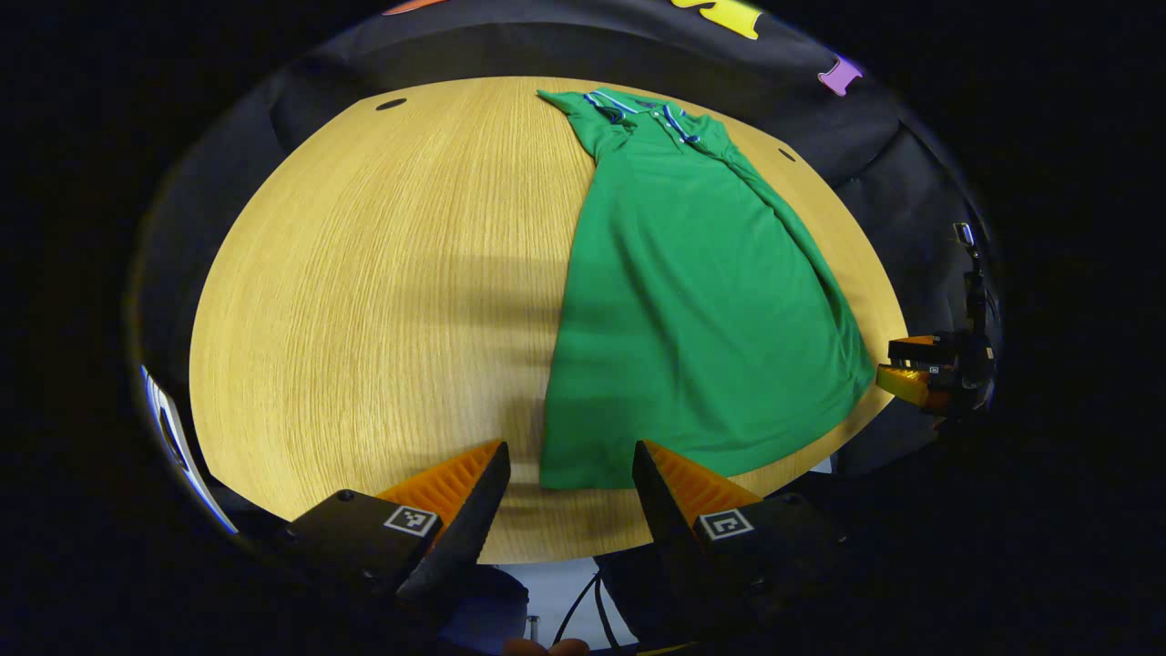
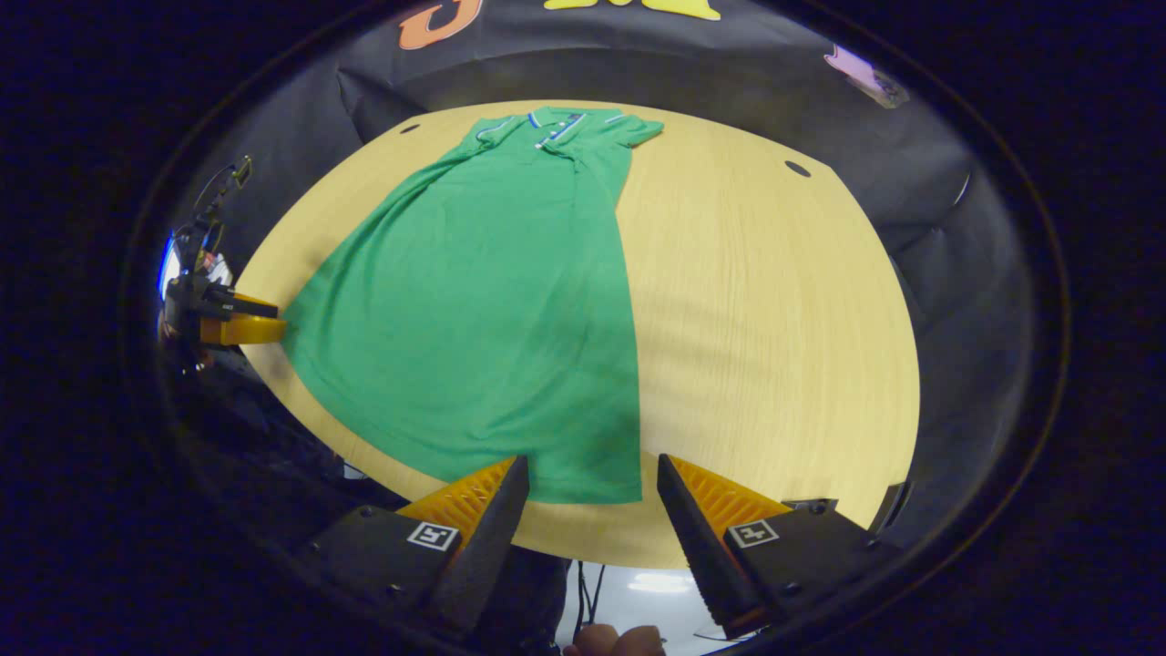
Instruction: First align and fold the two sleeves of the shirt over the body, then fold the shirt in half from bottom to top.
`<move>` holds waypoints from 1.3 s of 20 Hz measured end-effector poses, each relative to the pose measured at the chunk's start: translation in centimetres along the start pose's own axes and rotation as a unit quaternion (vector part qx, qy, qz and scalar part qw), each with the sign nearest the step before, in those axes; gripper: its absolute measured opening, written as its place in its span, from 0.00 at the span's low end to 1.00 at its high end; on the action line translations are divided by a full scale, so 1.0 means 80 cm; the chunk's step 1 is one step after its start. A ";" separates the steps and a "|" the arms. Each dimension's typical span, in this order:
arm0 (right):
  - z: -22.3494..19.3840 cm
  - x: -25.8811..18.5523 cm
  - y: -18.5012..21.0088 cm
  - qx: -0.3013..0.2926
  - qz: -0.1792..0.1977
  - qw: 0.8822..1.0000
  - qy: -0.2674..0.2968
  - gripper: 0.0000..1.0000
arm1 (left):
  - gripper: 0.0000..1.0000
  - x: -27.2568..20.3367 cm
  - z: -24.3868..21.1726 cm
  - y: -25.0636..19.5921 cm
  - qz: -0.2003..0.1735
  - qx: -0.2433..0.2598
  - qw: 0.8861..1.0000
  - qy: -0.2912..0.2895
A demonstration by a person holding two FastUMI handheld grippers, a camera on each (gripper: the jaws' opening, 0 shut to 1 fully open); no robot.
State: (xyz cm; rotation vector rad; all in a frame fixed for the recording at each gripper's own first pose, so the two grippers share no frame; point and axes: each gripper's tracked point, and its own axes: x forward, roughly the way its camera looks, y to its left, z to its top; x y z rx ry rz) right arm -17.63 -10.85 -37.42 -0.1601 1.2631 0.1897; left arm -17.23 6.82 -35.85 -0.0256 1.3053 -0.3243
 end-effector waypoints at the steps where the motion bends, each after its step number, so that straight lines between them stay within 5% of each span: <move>1: -0.002 0.006 0.002 0.009 0.001 1.000 0.007 0.91 | 0.89 0.005 0.001 0.001 0.004 0.010 1.000 0.006; 9: -0.002 0.032 -0.003 0.020 -0.003 0.999 0.032 0.92 | 0.86 0.016 -0.006 0.003 0.071 0.025 0.995 0.073; 10: -0.001 0.032 -0.003 0.016 -0.002 0.999 0.029 0.84 | 0.87 0.017 -0.005 0.002 0.073 0.015 0.994 0.079; 11: -0.002 0.033 -0.002 0.013 -0.002 0.999 0.037 0.92 | 0.87 0.017 -0.005 0.001 0.074 0.007 0.993 0.088; 13: -0.002 0.033 -0.003 0.014 -0.002 0.999 0.042 0.84 | 0.87 0.016 -0.008 0.001 0.079 -0.010 0.992 0.103; 14: -0.003 0.032 -0.004 0.016 -0.002 0.999 0.045 0.93 | 0.88 0.015 -0.011 0.000 0.082 -0.018 0.991 0.107; 15: -0.001 0.034 -0.006 0.020 -0.003 0.999 0.046 0.90 | 0.86 0.013 -0.014 0.000 0.081 -0.020 0.990 0.114; 17: -0.004 0.032 -0.009 0.038 -0.006 0.998 0.049 0.59 | 0.87 0.010 -0.016 -0.003 0.073 -0.015 0.989 0.124; 19: -0.004 0.032 -0.005 0.043 -0.005 0.998 0.056 0.25 | 0.65 0.009 -0.018 -0.017 0.051 0.002 0.991 0.122; 20: -0.002 0.034 -0.005 0.035 -0.007 0.997 0.061 0.06 | 0.45 0.013 -0.016 -0.025 0.036 0.002 0.993 0.112; 22: -0.010 0.032 -0.004 0.039 -0.008 0.996 0.076 0.06 | 0.06 0.018 -0.013 -0.032 0.009 -0.015 0.994 0.104; 24: 0.002 0.035 -0.001 0.050 0.008 0.995 0.086 0.02 | 0.04 0.014 -0.018 -0.055 -0.052 -0.087 0.989 0.109; 26: 0.000 0.029 0.006 0.089 0.039 0.990 0.098 0.02 | 0.04 0.007 -0.015 -0.060 -0.070 -0.129 0.985 0.095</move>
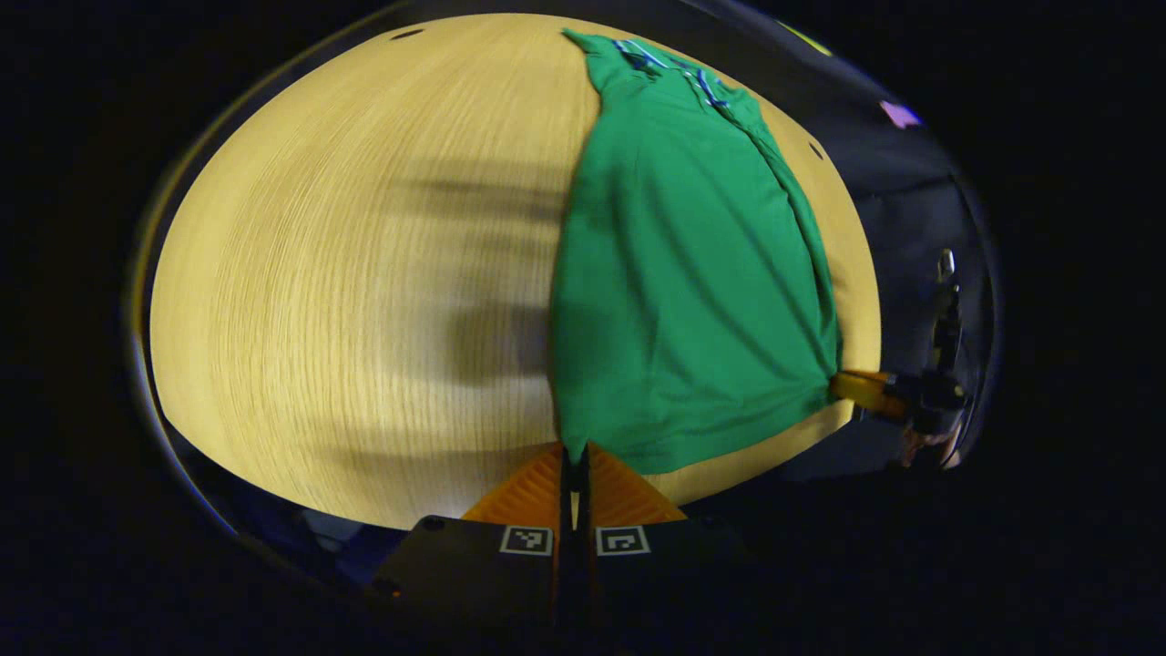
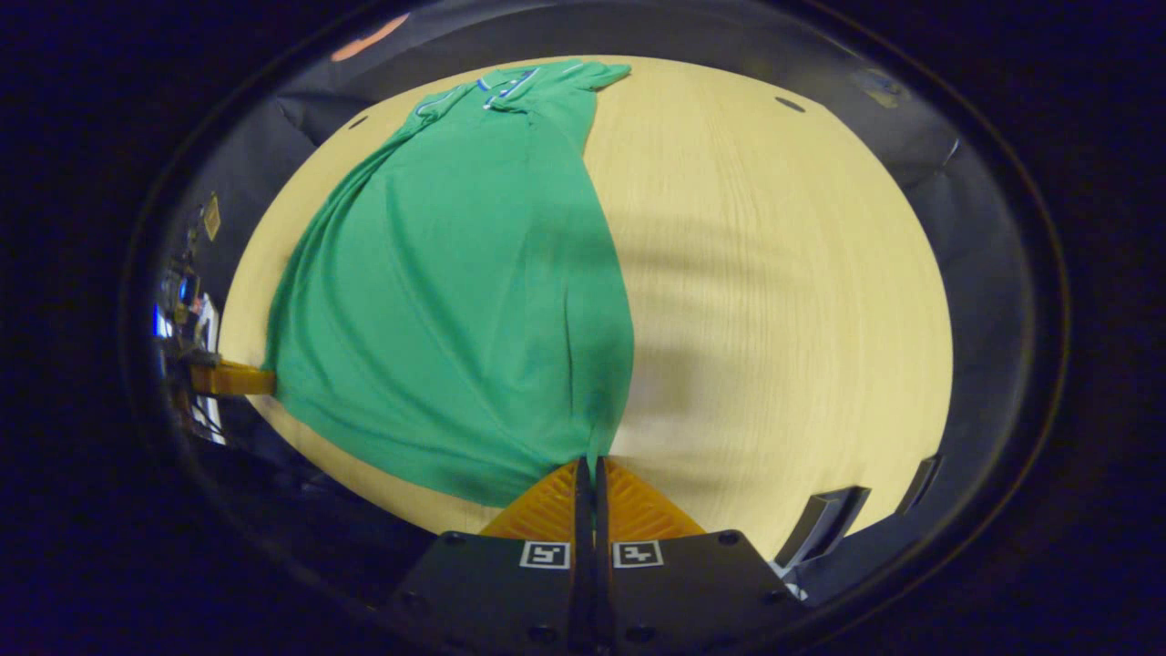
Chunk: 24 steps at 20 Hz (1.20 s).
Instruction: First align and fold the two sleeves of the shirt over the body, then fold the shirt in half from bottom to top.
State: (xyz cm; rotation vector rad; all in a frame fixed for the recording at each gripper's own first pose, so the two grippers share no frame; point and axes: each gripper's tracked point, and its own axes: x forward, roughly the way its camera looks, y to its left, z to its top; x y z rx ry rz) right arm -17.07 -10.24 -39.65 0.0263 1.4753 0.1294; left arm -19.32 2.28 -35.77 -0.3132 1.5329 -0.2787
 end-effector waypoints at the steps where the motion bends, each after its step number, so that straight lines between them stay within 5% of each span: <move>1: 0.000 -0.003 0.001 0.019 0.013 1.000 0.002 0.02 | 0.03 -0.006 -0.002 0.002 0.001 0.000 1.000 -0.007; 7: 0.024 -0.040 0.001 0.075 0.063 0.995 -0.018 0.02 | 0.03 -0.054 0.021 -0.018 -0.009 0.058 0.996 -0.063; 14: 0.077 -0.094 0.011 0.068 0.100 0.990 -0.068 0.02 | 0.04 -0.088 0.076 -0.045 -0.021 0.112 0.985 -0.127; 24: 0.207 -0.161 0.004 0.108 0.131 0.973 -0.158 0.02 | 0.03 -0.148 0.197 -0.052 -0.002 0.157 0.956 -0.248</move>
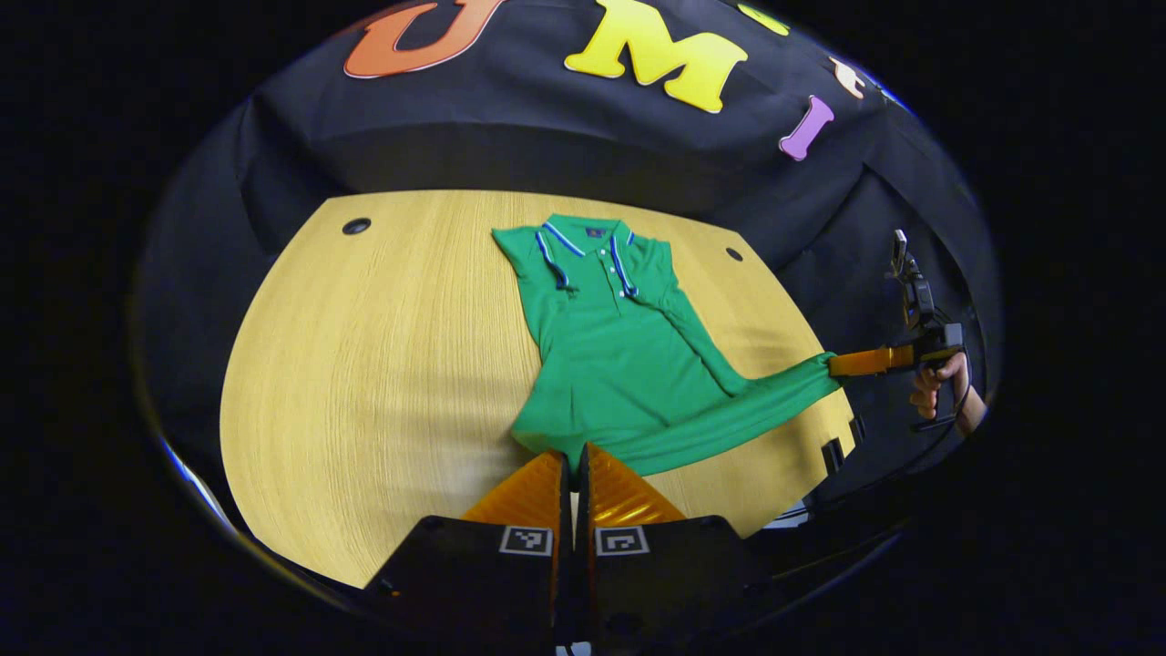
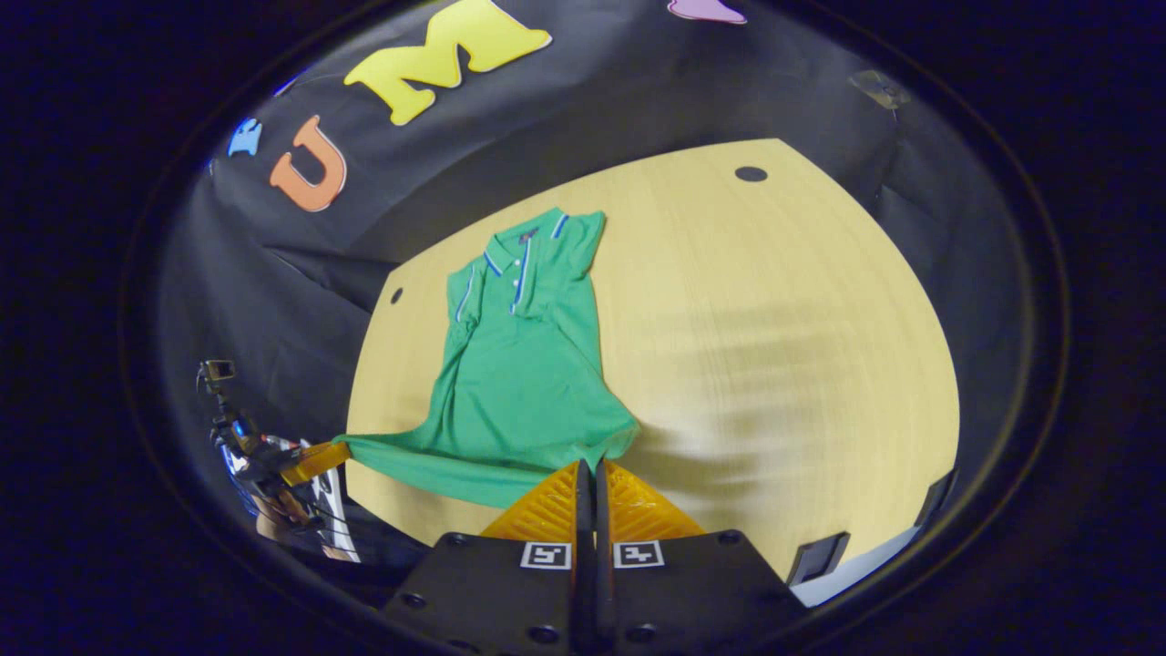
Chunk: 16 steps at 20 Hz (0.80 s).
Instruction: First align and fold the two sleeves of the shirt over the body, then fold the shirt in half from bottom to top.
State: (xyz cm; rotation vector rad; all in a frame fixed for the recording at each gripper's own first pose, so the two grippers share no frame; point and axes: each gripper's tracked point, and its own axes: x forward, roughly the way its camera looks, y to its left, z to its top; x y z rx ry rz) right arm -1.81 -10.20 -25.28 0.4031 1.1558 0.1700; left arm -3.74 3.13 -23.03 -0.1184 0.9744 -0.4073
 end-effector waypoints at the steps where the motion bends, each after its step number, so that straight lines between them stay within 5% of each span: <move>1: 0.014 0.000 0.005 -0.005 0.002 1.000 -0.009 0.02 | 0.03 0.002 0.015 0.002 0.001 0.000 1.000 -0.010; 10: 0.174 0.017 0.044 -0.068 -0.008 0.993 -0.094 0.02 | 0.03 0.037 0.175 0.026 0.010 0.029 0.996 -0.084; 16: 0.266 0.069 0.070 -0.131 -0.023 0.980 -0.151 0.02 | 0.03 0.093 0.266 0.054 0.016 -0.005 0.993 -0.118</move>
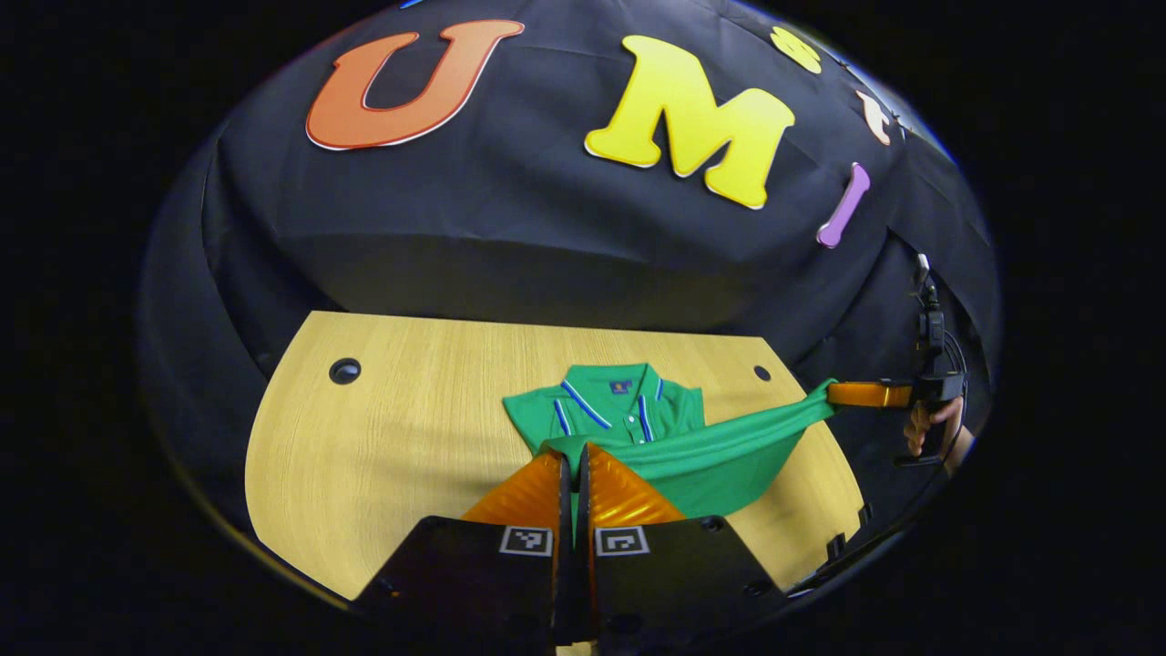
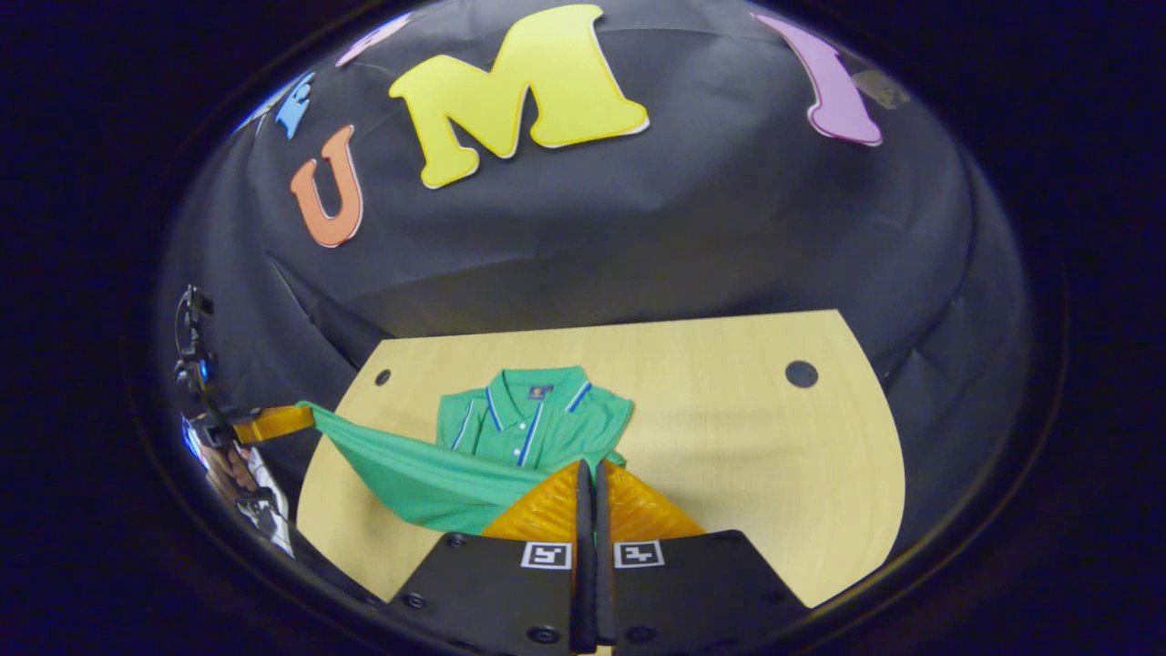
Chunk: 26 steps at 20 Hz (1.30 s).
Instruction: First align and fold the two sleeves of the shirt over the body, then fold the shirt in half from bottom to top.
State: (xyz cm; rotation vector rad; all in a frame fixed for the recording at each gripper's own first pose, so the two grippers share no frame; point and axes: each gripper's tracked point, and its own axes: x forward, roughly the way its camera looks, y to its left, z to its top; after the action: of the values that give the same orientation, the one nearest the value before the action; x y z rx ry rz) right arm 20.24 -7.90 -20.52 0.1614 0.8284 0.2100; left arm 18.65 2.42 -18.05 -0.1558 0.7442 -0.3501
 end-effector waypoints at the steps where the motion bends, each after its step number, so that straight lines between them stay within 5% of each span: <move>1: 0.009 0.016 0.004 -0.002 0.003 1.000 -0.009 0.02 | 0.03 0.014 0.006 0.006 0.003 -0.011 1.000 -0.005; 7: 0.047 0.128 -0.021 -0.006 -0.012 0.998 -0.055 0.02 | 0.03 0.122 0.020 0.053 0.038 -0.037 0.998 -0.027; 17: 0.019 0.293 -0.055 -0.081 -0.045 0.993 -0.073 0.02 | 0.04 0.276 -0.026 0.110 0.087 -0.069 0.994 -0.021; 26: -0.004 0.326 -0.069 -0.110 -0.081 0.989 -0.051 0.02 | 0.13 0.303 -0.045 0.121 0.124 -0.037 0.992 -0.006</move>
State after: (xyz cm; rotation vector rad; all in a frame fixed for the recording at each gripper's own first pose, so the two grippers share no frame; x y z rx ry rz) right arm 37.85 -6.76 -40.53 -0.1027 0.7068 0.1374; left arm 35.14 2.56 -38.59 -0.1337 0.7550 -0.0848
